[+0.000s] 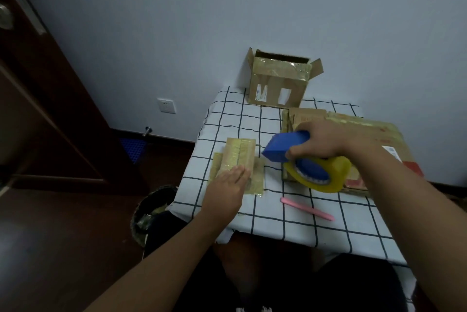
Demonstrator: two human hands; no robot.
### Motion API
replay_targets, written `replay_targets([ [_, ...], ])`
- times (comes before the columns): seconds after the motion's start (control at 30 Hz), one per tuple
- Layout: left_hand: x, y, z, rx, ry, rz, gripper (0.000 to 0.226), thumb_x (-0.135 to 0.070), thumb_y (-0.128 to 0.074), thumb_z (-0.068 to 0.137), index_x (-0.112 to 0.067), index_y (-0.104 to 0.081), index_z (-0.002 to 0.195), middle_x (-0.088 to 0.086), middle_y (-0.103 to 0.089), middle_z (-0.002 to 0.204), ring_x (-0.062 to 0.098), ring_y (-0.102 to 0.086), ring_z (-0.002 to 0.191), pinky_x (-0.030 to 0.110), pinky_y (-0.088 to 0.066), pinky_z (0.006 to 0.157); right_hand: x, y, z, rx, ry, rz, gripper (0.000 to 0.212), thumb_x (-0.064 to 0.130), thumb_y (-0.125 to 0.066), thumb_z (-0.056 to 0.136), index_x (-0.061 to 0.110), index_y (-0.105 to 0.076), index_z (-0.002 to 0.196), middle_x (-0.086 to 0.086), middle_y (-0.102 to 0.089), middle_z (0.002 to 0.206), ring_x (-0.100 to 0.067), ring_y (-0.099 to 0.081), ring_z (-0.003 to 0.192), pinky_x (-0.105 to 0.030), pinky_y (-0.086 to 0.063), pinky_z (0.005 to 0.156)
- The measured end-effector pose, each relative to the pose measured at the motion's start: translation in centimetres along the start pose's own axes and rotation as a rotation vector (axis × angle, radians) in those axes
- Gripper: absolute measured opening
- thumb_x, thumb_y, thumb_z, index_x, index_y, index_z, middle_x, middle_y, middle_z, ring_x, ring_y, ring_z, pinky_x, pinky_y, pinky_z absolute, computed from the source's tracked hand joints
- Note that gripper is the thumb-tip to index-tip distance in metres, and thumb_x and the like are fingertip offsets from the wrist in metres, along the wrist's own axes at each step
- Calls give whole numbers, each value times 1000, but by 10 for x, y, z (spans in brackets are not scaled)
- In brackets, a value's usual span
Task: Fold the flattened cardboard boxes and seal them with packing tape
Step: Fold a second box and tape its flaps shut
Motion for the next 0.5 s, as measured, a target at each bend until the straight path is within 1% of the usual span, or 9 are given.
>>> replay_targets([
  [0.07, 0, -2, 0, -17, -1, 23, 44, -11, -66, 78, -9, -66, 122, 10, -69, 119, 27, -68, 105, 39, -57, 80, -8, -8, 0, -121, -41, 250, 47, 61, -73, 71, 28, -60, 102, 2, -63, 92, -14, -62, 75, -27, -46, 59],
  [0.13, -2, -1, 0, -23, 3, 27, 46, -21, -54, 79, -8, -66, 122, 11, -68, 119, 26, -67, 106, 39, -56, 83, -12, -27, 3, -224, -91, 451, 48, 60, -73, 75, 25, -60, 104, 2, -63, 91, -15, -63, 73, -27, -44, 56],
  [0.2, -5, 1, -1, -45, 2, 4, 53, -27, -54, 74, -6, -66, 121, 11, -67, 120, 26, -65, 107, 37, -55, 85, -12, -47, 6, -292, -144, 590, 51, 60, -71, 78, 23, -57, 110, 3, -62, 93, -14, -62, 74, -27, -44, 56],
  [0.27, -7, 5, -1, -72, 60, -50, 51, -33, -58, 72, -9, -68, 116, 6, -67, 115, 22, -63, 101, 32, -54, 77, -8, -64, 10, -346, -198, 678, 50, 60, -69, 81, 25, -51, 112, 4, -60, 99, -9, -57, 75, -26, -42, 57],
  [0.33, -9, 8, 4, -91, 189, -103, 36, -37, -60, 76, -15, -69, 103, -2, -68, 101, 18, -61, 88, 28, -51, 66, -5, -78, 16, -398, -222, 757, 53, 59, -68, 82, 25, -51, 119, 3, -59, 106, -12, -58, 81, -27, -44, 61],
  [0.4, -8, 7, 13, -103, 315, -130, 21, -37, -61, 82, -18, -67, 85, -6, -64, 82, 17, -59, 75, 28, -45, 58, -3, -90, 19, -427, -237, 828, 59, 56, -68, 84, 21, -49, 127, 3, -59, 109, -17, -57, 89, -29, -44, 67],
  [0.43, -8, 5, 17, -97, 358, -120, 20, -37, -61, 84, -18, -66, 79, -6, -61, 76, 18, -58, 70, 29, -43, 58, -2, -95, 20, -436, -240, 855, 59, 54, -67, 86, 19, -48, 129, 2, -58, 109, -17, -56, 89, -28, -43, 65],
  [0.5, -9, 1, 24, -87, 404, -69, 21, -33, -62, 85, -19, -62, 71, -4, -57, 71, 20, -55, 66, 30, -36, 59, -1, -102, 20, -453, -239, 887, 57, 51, -65, 89, 16, -46, 131, 2, -56, 105, -14, -55, 84, -23, -40, 59],
])
Point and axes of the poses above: each hand's wrist, its own z-axis towards the middle knuckle, its own y-axis out of the back of the hand, x = y × z, the point moved 5 cm from there along z, towards the middle knuckle
